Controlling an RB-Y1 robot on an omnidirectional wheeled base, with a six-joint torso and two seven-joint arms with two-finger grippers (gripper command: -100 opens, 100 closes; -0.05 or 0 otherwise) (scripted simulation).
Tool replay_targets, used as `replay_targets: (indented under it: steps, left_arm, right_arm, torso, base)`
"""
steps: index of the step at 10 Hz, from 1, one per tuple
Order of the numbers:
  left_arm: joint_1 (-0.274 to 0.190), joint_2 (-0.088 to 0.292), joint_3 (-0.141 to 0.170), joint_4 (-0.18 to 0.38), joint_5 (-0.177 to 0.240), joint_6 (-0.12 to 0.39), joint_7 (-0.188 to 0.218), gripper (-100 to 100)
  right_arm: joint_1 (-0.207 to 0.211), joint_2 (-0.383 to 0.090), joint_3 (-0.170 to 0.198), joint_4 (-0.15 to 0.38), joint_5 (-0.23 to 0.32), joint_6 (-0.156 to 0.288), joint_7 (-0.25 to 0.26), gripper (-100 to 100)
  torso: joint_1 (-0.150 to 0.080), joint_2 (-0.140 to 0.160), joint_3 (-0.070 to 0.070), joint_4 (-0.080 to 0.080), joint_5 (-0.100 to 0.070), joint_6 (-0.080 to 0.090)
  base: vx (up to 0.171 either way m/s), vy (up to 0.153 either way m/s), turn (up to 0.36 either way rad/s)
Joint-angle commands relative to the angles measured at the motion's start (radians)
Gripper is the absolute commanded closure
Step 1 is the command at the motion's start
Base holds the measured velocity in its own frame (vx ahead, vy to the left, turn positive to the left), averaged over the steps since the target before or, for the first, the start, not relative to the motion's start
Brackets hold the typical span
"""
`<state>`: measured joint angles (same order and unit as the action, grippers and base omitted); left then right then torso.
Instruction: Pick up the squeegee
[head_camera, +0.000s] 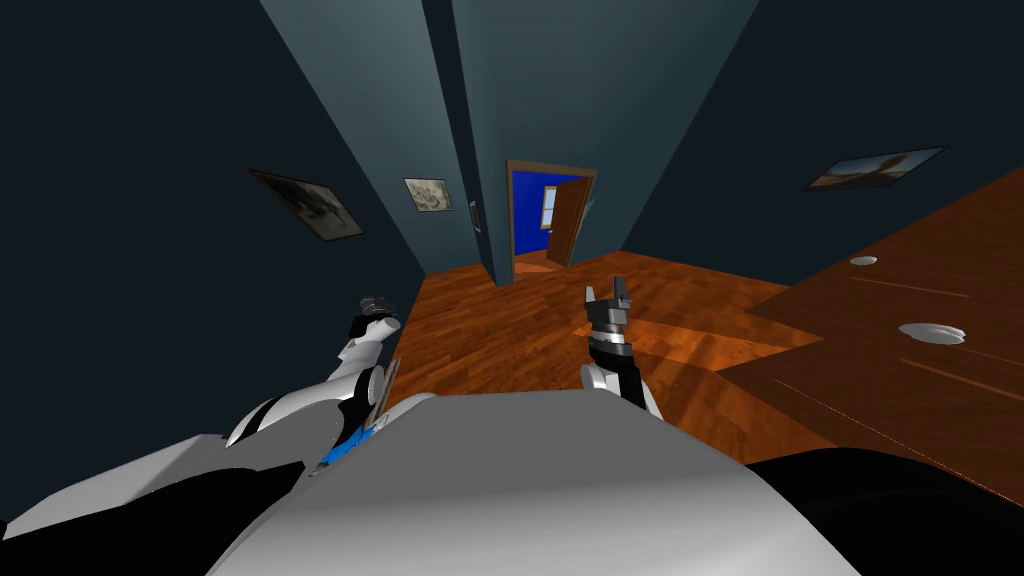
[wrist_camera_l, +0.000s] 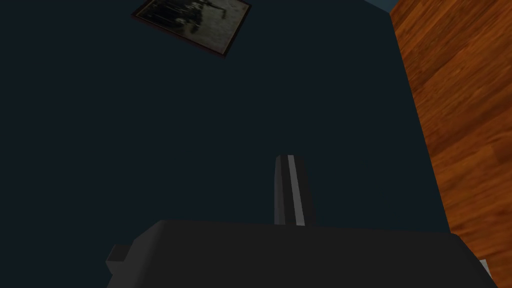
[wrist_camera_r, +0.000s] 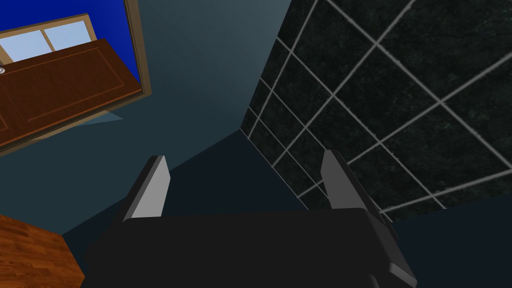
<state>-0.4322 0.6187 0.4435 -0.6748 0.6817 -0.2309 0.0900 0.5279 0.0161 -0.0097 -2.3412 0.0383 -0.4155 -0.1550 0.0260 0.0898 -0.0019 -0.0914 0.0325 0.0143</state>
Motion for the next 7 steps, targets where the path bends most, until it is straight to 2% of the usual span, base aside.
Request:
replay_targets:
  steps: [1,2,3,4,7]
  left_arm:
    - [0.0,0.0,0.0,0.0,0.0,0.0,0.0,100]
    - [0.0,0.0,0.0,0.0,0.0,0.0,0.0,100]
    - [0.0,0.0,0.0,0.0,0.0,0.0,0.0,0]
    - [0.0,-0.003,0.006,0.007,-0.001,-0.006,-0.003,-100]
    - [0.001,-0.008,0.013,0.017,-0.003,-0.013,-0.007,-100]
  right_arm:
    - [0.0,0.0,0.0,0.0,0.0,0.0,0.0,0]
    - [0.0,0.0,0.0,0.0,0.0,0.0,0.0,0]
    - [0.0,0.0,0.0,0.0,0.0,0.0,0.0,0]
    - [0.0,0.0,0.0,0.0,0.0,0.0,0.0,0]
    - [0.0,0.0,0.0,0.0,0.0,0.0,0.0,0]
  torso:
    - [0.0,0.0,0.0,0.0,0.0,0.0]
    - [0.0,0.0,0.0,0.0,0.0,0.0]
    - [0.0,0.0,0.0,0.0,0.0,0.0]
    - [0.0,0.0,0.0,0.0,0.0,0.0]
    - [-0.006,-0.014,-0.008,-0.003,-0.001,0.001]
  base:
    - [0.0,0.0,0.0]
    - [0.0,0.0,0.0]
    - [0.0,0.0,0.0]
    - [0.147,-0.059,-0.037]
    - [0.219,-0.085,-0.021]
